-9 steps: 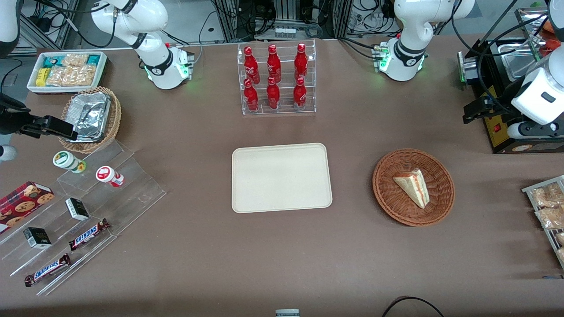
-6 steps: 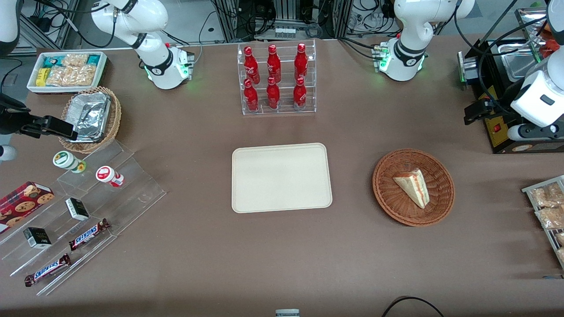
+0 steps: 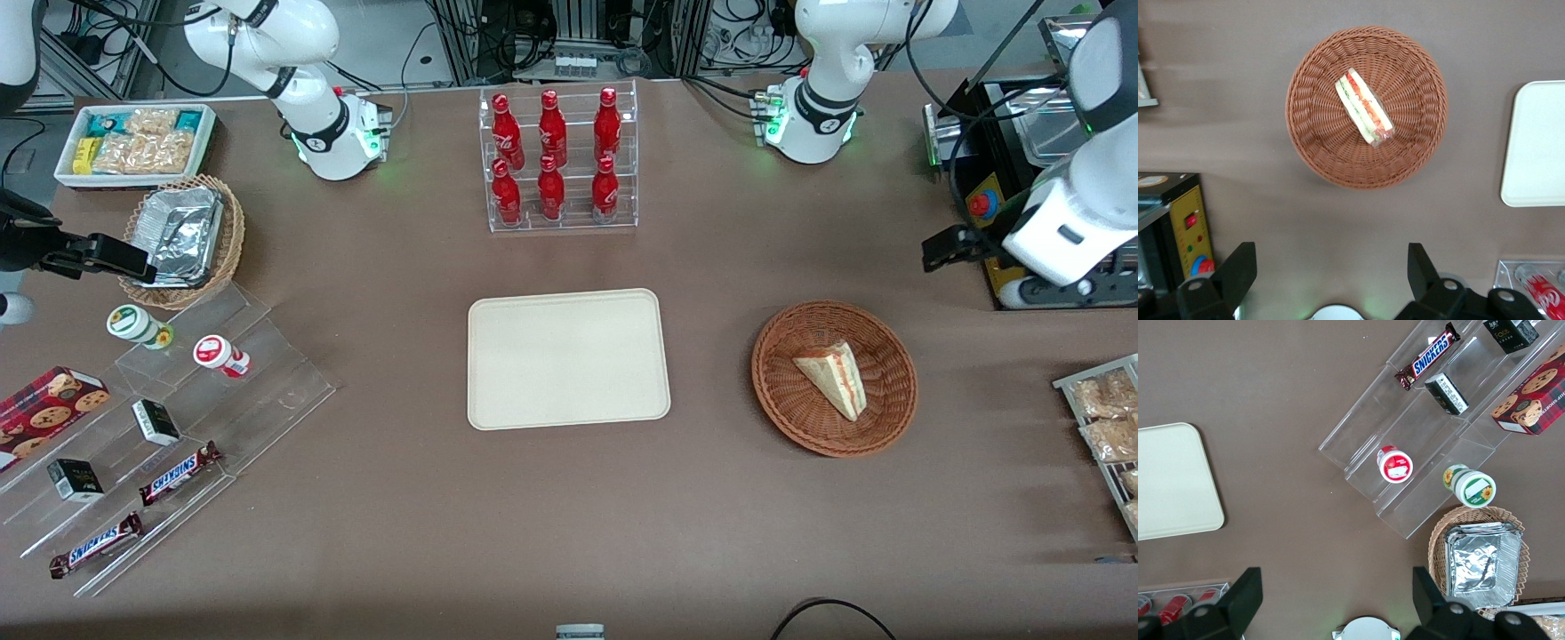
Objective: Place sandwich from basket to tray
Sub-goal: 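Move the left gripper over the wicker basket toward the sandwich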
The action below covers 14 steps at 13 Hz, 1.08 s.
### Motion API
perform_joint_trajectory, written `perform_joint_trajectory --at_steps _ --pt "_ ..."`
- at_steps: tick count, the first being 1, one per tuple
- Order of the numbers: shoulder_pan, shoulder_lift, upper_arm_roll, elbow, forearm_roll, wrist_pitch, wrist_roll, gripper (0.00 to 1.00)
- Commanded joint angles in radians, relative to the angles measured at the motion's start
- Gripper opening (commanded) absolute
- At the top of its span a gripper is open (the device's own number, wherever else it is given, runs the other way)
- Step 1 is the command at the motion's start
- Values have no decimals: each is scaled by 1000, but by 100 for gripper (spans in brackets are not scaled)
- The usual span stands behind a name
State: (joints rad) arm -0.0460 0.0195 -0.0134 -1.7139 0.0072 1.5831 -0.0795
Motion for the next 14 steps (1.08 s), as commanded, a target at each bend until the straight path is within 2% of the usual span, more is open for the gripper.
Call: perform_joint_trajectory --at_steps 1,8,12,14 --pt "-14 -19 -10 -151 11 141 -16 100" --pt "-20 0 -10 -438 10 556 -28 100" --pt "-48 59 -10 -474 13 692 -253 100" --pt "-69 101 -10 -472 11 733 -452 100"
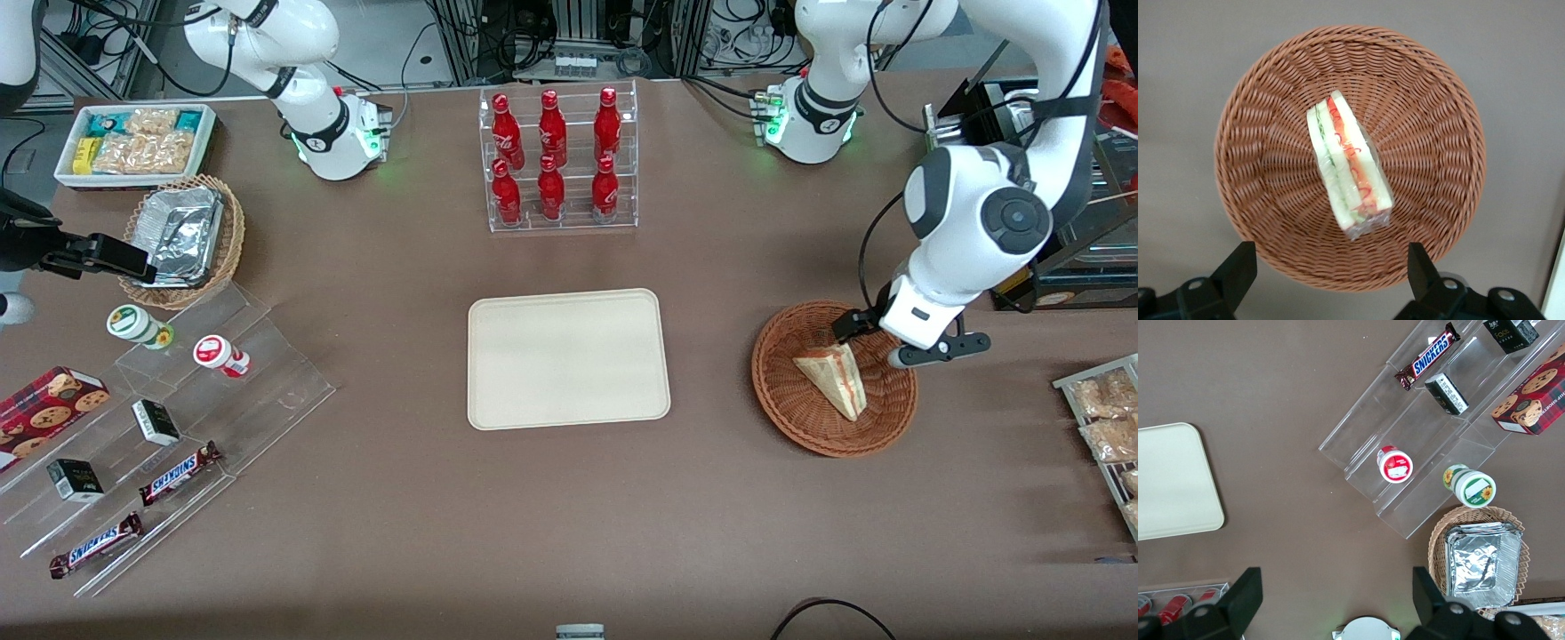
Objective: Place sandwich from basket to tray
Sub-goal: 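Lower the left gripper and grasp the wrapped sandwich by its edge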
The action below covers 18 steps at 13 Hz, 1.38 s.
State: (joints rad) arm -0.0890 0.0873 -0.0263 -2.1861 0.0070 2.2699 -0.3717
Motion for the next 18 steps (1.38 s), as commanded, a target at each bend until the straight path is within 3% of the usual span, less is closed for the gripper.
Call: perform_joint_trajectory --at_steps 1,5,17,18 --pt "-37 51 3 0 11 69 -226 100" --pt "-37 98 3 5 10 135 -331 100" --pt "-25 201 9 0 5 229 -375 99" --pt "-25 206 9 -1 5 229 -378 68"
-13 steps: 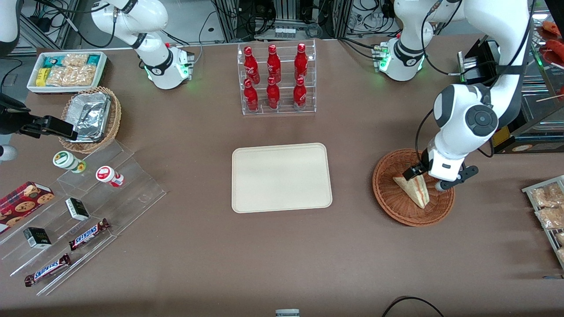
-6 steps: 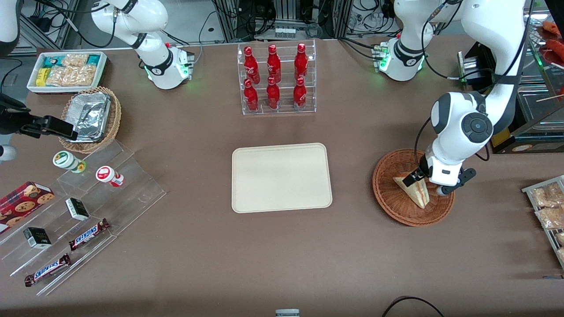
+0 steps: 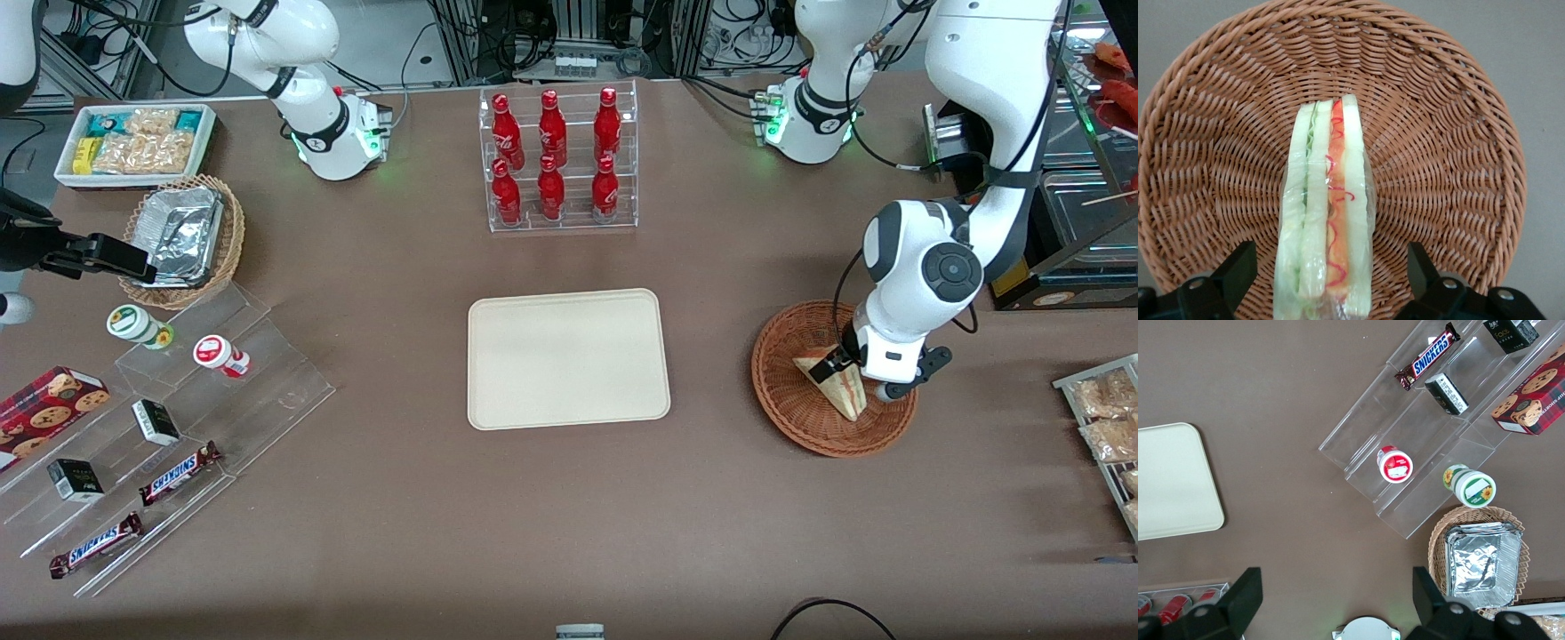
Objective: Place sandwich from basket to tray
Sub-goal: 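Lower the left gripper and grasp the wrapped sandwich by its edge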
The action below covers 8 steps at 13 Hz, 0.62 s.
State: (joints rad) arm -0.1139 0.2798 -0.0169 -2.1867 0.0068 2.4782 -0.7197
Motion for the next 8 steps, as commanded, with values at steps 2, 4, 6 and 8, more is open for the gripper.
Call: perform_joint_trajectory --at_steps 2,4,6,8 --pt "-1 7 0 1 7 5 -17 0" --pt "-7 1 0 36 21 -51 -1 0" --pt "-16 -1 -8 143 21 -216 35 0" --pt "-61 10 -15 278 22 -406 52 0"
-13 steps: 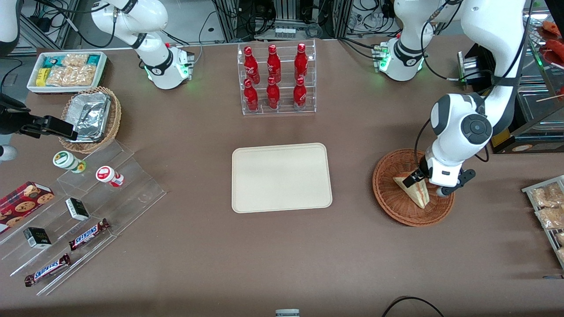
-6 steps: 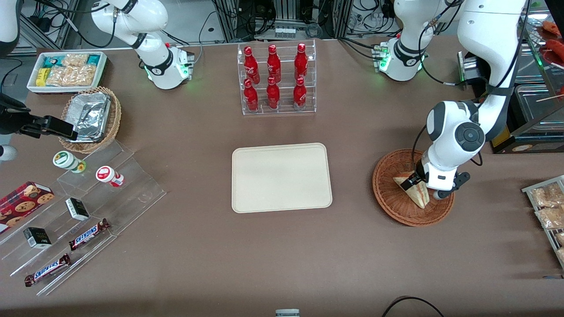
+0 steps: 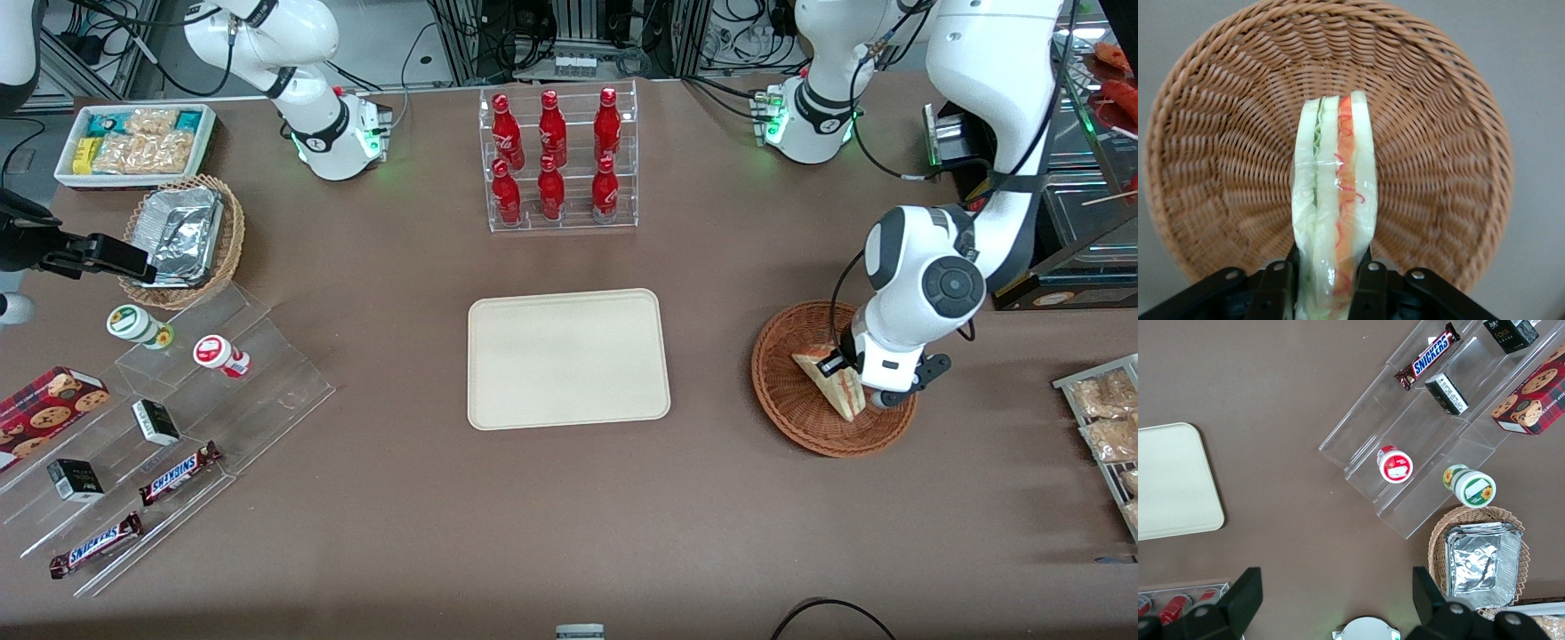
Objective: Place sandwich from basket to tray
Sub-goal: 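Lift the sandwich and carry it over the cream tray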
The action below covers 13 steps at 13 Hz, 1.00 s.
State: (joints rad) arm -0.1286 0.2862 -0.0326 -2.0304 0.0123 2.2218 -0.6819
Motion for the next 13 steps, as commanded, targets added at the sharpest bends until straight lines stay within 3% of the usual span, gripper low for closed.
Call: perform_joint_trajectory --at_steps 1,4,11,13 --pt "-63 13 -1 174 15 -215 54 0" --pt "-141 28 -4 232 0 -237 68 0" --pt "-394 230 -4 456 -3 -235 50 0" --pt "-454 299 -4 537 -34 -237 -17 0"
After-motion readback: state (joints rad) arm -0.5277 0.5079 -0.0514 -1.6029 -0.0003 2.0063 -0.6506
